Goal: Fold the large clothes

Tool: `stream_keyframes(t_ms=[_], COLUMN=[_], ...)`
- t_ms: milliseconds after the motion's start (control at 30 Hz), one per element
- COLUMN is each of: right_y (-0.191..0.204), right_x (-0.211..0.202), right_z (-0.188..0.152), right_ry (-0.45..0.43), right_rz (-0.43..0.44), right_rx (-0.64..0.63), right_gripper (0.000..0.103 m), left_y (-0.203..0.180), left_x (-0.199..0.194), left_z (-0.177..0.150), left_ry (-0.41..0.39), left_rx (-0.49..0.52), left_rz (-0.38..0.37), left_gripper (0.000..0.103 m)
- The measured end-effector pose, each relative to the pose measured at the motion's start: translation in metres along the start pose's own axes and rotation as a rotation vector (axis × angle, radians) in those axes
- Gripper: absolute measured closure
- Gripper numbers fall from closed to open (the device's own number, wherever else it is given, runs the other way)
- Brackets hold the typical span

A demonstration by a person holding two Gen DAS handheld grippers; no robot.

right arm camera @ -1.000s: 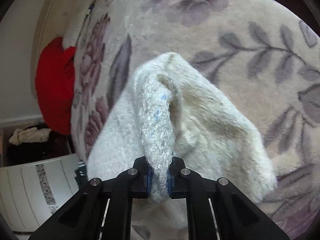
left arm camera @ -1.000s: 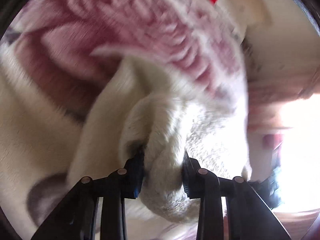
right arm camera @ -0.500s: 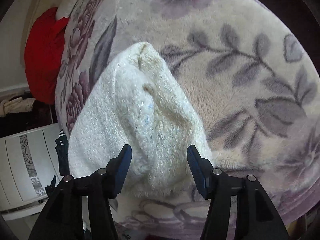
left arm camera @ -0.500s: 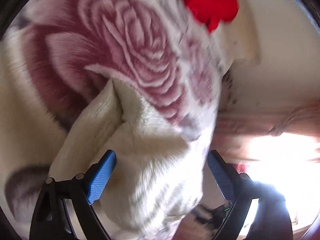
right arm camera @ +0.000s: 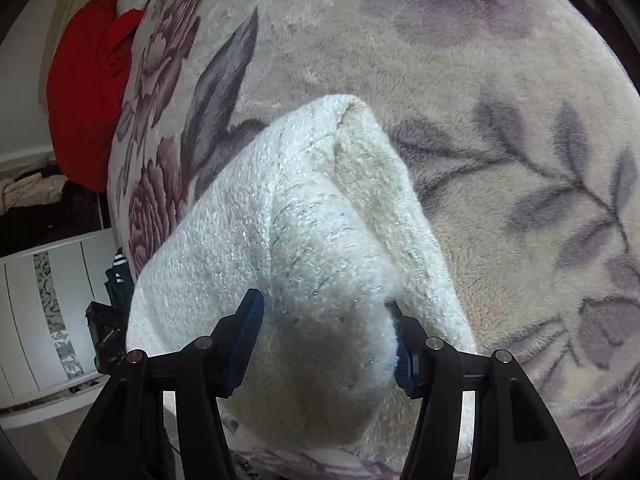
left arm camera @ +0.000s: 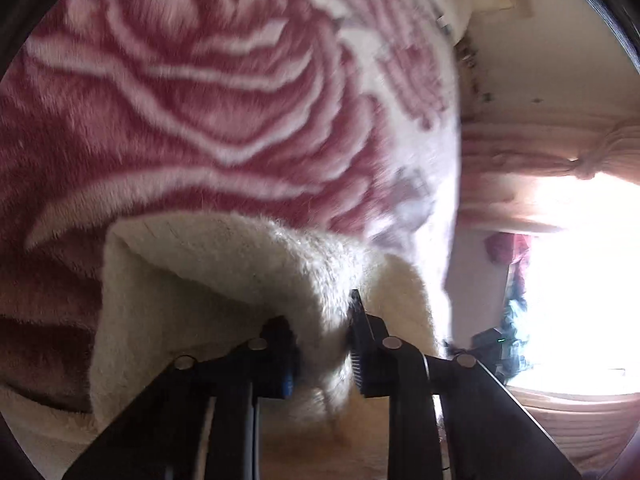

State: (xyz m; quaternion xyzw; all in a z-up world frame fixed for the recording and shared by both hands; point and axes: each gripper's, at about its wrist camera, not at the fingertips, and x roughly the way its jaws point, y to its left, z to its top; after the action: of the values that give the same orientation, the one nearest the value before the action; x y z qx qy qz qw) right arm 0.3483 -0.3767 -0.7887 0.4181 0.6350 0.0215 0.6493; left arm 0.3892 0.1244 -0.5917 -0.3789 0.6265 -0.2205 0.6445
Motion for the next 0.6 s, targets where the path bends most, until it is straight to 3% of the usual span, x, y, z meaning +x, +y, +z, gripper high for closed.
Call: stream_keyframes(t_ms=[33, 67, 100, 167, 233, 300, 367, 433, 467, 533, 600], right_y=[0.005, 0.01, 0.013, 0.014, 0.007, -0.006, -0.01, -0.005, -0.003, 0.002, 0.006], right_x=[0.001, 0.002, 0.002, -0.003, -0.002, 0.012, 0.021, 0.018, 0.011, 0.002, -0.006], right_z=[-0.001, -0.001, -0.002, -0.005, -0.009, -0.012, -0.015, -0.016, -0.017, -0.019, -0.022], right_ry=[-0.009, -0.024, -0.029, -0.063, -0.073, -0.024, 0.023, 0.024, 0.018, 0.021, 0.012], right_rz=[-0.004, -0.007, 0.006, 0.023, -0.049, -0.129, -0.178, -0.15, -0.139, -0.116, -0.12], right_rx=[-0.016, -0.033, -0.034, -0.019, -0.02, 0.001, -0.015, -0.036, -0.038, -0.038, -0.041], right_gripper=[0.052, 0.081, 0.088, 0.09, 0.09, 0.091, 0.091, 0.09, 0.088, 0.085, 0.064], left_y=[-0.001, -0.002, -0.001, 0.009, 0.044, 0.061, 0.054, 0.036, 0.025, 0.011, 0.002], left_x=[-0.003, -0.004, -0.004, 0.011, 0.031, 0.041, 0.035, 0.017, 0.003, -0.019, -0.044], left_z=[0.003, 0.005, 0.01, 0.028, 0.041, 0.047, 0.044, 0.032, 0.022, 0.004, -0.018], left_ry=[-0.004, -0.002, 0.004, 0.006, 0.031, 0.035, 0.043, 0.03, 0.001, -0.079, -0.167], left_rx=[0.008, 0.009, 0.017, -0.026, -0.17, -0.256, -0.244, -0.179, -0.146, -0.105, -0.105], left_rz=[0.002, 0.007, 0.009, 0.023, -0.037, -0.093, -0.099, -0.084, -0.069, -0.073, -0.142], left_gripper=[0.086, 0.086, 0.087, 0.087, 0.087, 0.087, 0.085, 0.079, 0.066, 0.014, 0.009])
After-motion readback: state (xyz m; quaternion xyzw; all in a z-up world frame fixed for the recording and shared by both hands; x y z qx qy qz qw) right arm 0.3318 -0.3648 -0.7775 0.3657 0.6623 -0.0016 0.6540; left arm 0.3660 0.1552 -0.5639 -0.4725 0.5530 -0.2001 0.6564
